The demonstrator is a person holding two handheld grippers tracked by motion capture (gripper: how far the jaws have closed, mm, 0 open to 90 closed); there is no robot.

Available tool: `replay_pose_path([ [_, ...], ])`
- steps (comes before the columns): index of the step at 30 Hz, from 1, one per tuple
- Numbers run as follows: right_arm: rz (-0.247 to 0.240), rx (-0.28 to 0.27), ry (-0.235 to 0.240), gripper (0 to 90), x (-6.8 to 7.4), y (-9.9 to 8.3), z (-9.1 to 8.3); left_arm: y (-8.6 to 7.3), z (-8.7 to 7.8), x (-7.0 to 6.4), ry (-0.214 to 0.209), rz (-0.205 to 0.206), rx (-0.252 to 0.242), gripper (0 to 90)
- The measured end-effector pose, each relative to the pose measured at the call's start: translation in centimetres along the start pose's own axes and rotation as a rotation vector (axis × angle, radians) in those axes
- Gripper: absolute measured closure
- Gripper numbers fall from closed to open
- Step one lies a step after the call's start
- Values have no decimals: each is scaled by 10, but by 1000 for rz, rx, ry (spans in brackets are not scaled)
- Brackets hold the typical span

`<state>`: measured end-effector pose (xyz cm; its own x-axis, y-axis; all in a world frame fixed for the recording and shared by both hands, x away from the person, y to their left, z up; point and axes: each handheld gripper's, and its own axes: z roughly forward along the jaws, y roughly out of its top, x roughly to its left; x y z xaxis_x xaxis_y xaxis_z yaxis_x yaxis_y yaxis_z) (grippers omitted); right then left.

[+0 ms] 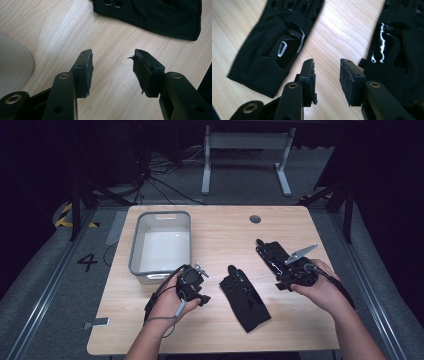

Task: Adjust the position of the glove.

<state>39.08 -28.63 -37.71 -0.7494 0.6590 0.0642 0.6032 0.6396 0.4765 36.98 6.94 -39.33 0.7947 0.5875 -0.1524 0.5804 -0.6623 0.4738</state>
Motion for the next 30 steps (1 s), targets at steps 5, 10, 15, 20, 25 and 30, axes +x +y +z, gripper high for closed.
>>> replay_pose_path([
  [5, -24, -118, 10, 561, 1, 0, 0, 2, -3, 1, -12, -6, -23, 519],
  [10, -4, -146, 101, 609, 8, -7, 5, 6, -6, 0, -34, -3, -55, 536],
  [15, -56, -106, 92, 573, 31, -20, 11, 12, 2, 1, -37, -1, -57, 540],
  [20, -40, -41, 65, 579, 49, -31, 17, 22, 11, -2, -59, 15, -79, 540],
  [25, -41, -25, 79, 576, 59, -36, 26, 37, 32, -4, -64, 40, -60, 537],
  [30, -21, -18, 77, 571, 64, -42, 34, 44, 49, -1, -58, 10, -50, 538],
])
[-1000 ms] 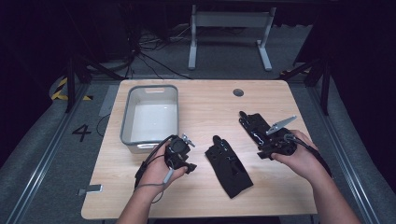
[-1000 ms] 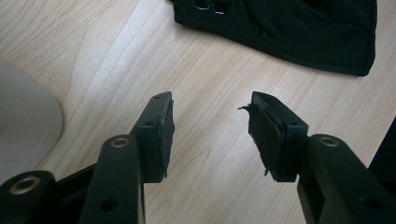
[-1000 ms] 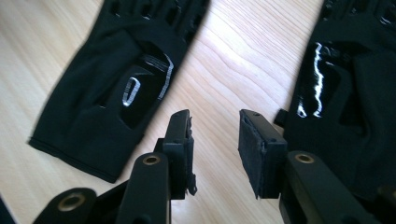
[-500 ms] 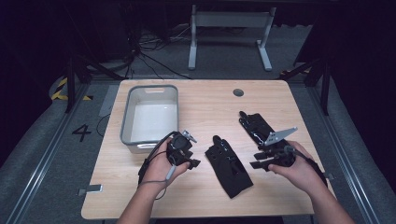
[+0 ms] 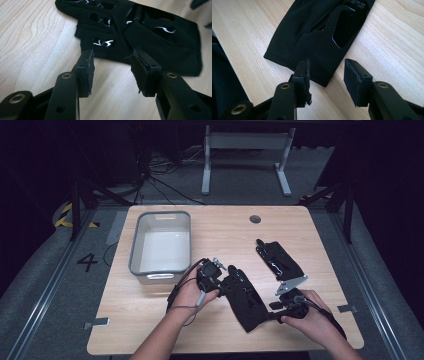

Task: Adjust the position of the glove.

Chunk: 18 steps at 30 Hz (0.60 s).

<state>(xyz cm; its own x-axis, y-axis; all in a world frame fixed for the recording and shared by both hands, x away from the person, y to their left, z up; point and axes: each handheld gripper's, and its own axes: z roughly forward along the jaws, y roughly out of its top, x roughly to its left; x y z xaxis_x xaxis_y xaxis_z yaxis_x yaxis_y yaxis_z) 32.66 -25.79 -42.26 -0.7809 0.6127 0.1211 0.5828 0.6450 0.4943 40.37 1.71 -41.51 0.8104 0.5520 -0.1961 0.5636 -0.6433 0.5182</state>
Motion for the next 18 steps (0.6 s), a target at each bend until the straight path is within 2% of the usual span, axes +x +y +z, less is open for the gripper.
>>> replay_pose_path([
  [3, 21, -11, -1, 570, 0, -2, 4, 3, 8, 4, 7, -28, 11, 517],
  [6, 36, -12, -16, 570, 0, -4, 7, 4, 12, 6, 17, -36, 8, 510],
  [8, 45, -17, -21, 569, 0, -5, 9, 5, 19, 9, 12, -58, -2, 515],
  [13, 42, -2, -40, 555, 2, -6, 15, 7, 29, 12, 22, -57, 1, 525],
  [16, 35, -3, -42, 549, 3, -7, 18, 9, 35, 11, 36, -45, 40, 494],
  [18, 26, 0, -43, 552, 4, -7, 18, 9, 36, 11, 33, -39, 36, 502],
])
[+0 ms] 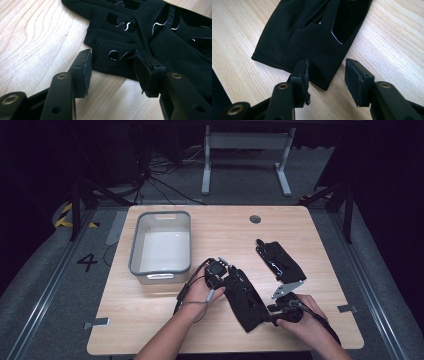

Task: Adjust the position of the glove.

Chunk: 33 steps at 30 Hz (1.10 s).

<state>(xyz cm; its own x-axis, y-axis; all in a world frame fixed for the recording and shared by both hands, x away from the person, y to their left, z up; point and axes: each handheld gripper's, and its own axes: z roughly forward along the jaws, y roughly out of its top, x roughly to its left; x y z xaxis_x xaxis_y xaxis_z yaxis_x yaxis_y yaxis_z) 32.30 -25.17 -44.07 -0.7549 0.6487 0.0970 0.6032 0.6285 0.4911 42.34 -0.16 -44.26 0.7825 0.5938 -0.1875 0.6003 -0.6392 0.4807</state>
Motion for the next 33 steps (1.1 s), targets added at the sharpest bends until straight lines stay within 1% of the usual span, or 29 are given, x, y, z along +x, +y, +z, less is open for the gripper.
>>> replay_pose_path([
  [1, 0, 0, 0, 552, 0, 0, 0, 0, 0, -1, 4, 0, -1, 502],
  [2, -9, 2, 1, 572, 1, 0, 0, 1, 0, -1, 9, 1, 2, 526],
  [3, -9, 2, 1, 572, 1, 0, 0, 1, 0, -1, 9, 1, 2, 546],
  [4, -21, 10, -1, 603, 2, 0, 0, 1, 0, -1, 21, 2, 2, 573],
  [5, -21, 10, -1, 603, 2, 0, 0, 1, 0, -1, 21, 2, 2, 604],
  [6, -36, 21, -5, 646, 3, 1, 0, 1, 0, -1, 32, 3, 5, 640],
  [7, -36, 21, -5, 646, 3, 1, 0, 1, 0, -2, 41, 6, 7, 640],
  [9, -51, 30, -8, 694, 4, 2, 0, 1, -2, -2, 68, 12, 17, 741],
  [10, -62, 41, -11, 730, 5, 2, -1, 0, -3, -3, 84, 20, 22, 823],
  [11, -62, 41, -11, 730, 5, 2, -1, 0, -3, -3, 84, 20, 22, 856],
  [12, -63, 46, -5, 776, 5, 3, -1, 0, -3, -4, 83, 26, 23, 864],
  [14, -64, 52, -4, 813, 5, 3, -1, 0, -4, -4, 82, 29, 20, 872],
  [16, -67, 53, -5, 827, 5, 3, -1, 0, -5, -4, 78, 28, 17, 875],
  [18, -78, 58, -3, 861, 7, 4, -3, -1, -9, -6, 70, 36, 0, 880],
  [19, -77, 57, 1, 864, 7, 4, -4, -1, -12, -7, 69, 38, -13, 881],
  [21, -84, 54, 0, 865, 8, 5, -5, -1, -14, -7, 67, 41, -18, 881],
  [24, -100, 35, -27, 867, 8, 7, -13, -4, -25, -10, 61, 45, -52, 882],
  [25, -105, 31, -33, 868, 8, 8, -15, -4, -25, -10, 61, 45, -52, 883],
  [26, -114, 29, -42, 868, 7, 9, -17, -6, -33, -12, 61, 49, -75, 883],
  [27, -120, 25, -54, 868, 7, 9, -20, -7, -37, -13, 59, 53, -85, 883],
  [28, -123, 21, -62, 868, 6, 9, -22, -8, -41, -15, 60, 57, -94, 883],
  [29, -123, 21, -62, 868, 6, 9, -22, -8, -41, -15, 60, 57, -94, 883],
  [30, -124, 11, -83, 869, 4, 10, -27, -9, -49, -20, 60, 64, -115, 883],
  [31, -130, 1, -95, 869, 2, 11, -30, -10, -53, -21, 60, 69, -119, 883],
  [32, -130, 1, -95, 869, 2, 11, -30, -10, -53, -21, 60, 69, -119, 883],
  [33, -133, -18, -116, 869, -2, 13, -36, -12, -61, -27, 48, 70, -132, 883],
])
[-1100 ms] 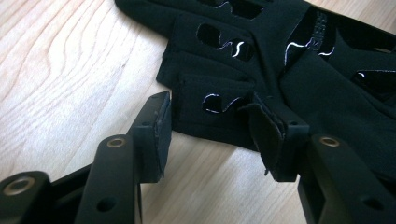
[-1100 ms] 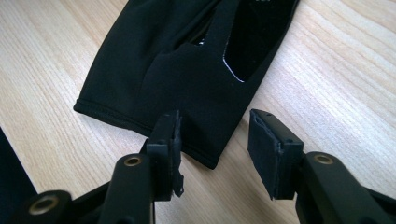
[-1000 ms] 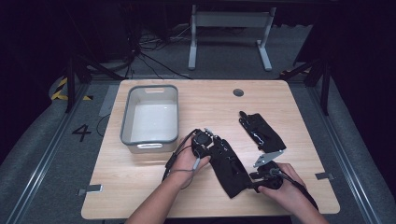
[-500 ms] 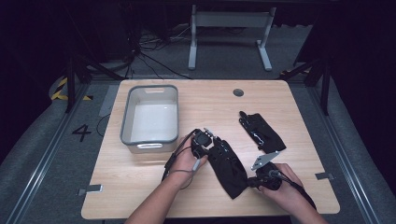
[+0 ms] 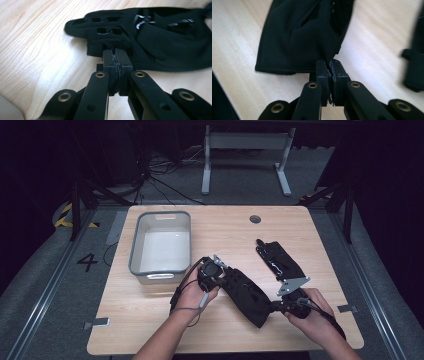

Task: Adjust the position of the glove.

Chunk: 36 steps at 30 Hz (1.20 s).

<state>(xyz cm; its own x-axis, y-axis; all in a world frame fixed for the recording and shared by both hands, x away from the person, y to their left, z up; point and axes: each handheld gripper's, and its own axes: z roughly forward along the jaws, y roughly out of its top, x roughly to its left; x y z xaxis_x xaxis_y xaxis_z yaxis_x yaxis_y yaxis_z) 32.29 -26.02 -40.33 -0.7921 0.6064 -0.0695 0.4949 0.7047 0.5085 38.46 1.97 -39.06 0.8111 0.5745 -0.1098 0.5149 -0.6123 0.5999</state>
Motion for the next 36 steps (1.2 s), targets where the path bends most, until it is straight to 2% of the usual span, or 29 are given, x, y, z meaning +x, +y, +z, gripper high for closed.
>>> replay_pose_path([
  [2, 3, -9, -13, 869, -2, 1, -2, -1, -4, -3, -2, 4, -2, 883],
  [4, -1, -27, -35, 869, -11, 2, -7, -3, -11, -11, -31, 7, 3, 883],
  [9, -10, -38, -52, 869, -24, 6, -7, -7, -16, -27, -55, 30, 39, 883],
  [13, -18, -41, -49, 868, -29, 9, -3, -10, -18, -36, -72, 42, 71, 883],
  [14, -24, -42, -45, 868, -31, 11, 0, -11, -19, -42, -79, 52, 85, 883],
  [18, -29, -39, -39, 867, -33, 14, 5, -13, -18, -48, -92, 63, 113, 883],
  [19, -29, -35, -30, 866, -35, 15, 8, -14, -15, -51, -111, 66, 131, 882],
  [26, -25, -11, 7, 857, -42, 12, 21, -18, 0, -52, -160, 49, 180, 881],
  [27, -21, 0, 17, 846, -44, 11, 24, -18, 4, -51, -190, 42, 199, 879],
  [29, -20, -2, 14, 799, -44, 10, 25, -17, 5, -50, -209, 32, 198, 865],
  [31, -34, -26, -3, 734, -45, 9, 23, -17, 5, -48, -237, 21, 182, 766],
  [36, -19, -63, -21, 700, -46, 7, 15, -15, 2, -43, -227, 3, 152, 667],
])
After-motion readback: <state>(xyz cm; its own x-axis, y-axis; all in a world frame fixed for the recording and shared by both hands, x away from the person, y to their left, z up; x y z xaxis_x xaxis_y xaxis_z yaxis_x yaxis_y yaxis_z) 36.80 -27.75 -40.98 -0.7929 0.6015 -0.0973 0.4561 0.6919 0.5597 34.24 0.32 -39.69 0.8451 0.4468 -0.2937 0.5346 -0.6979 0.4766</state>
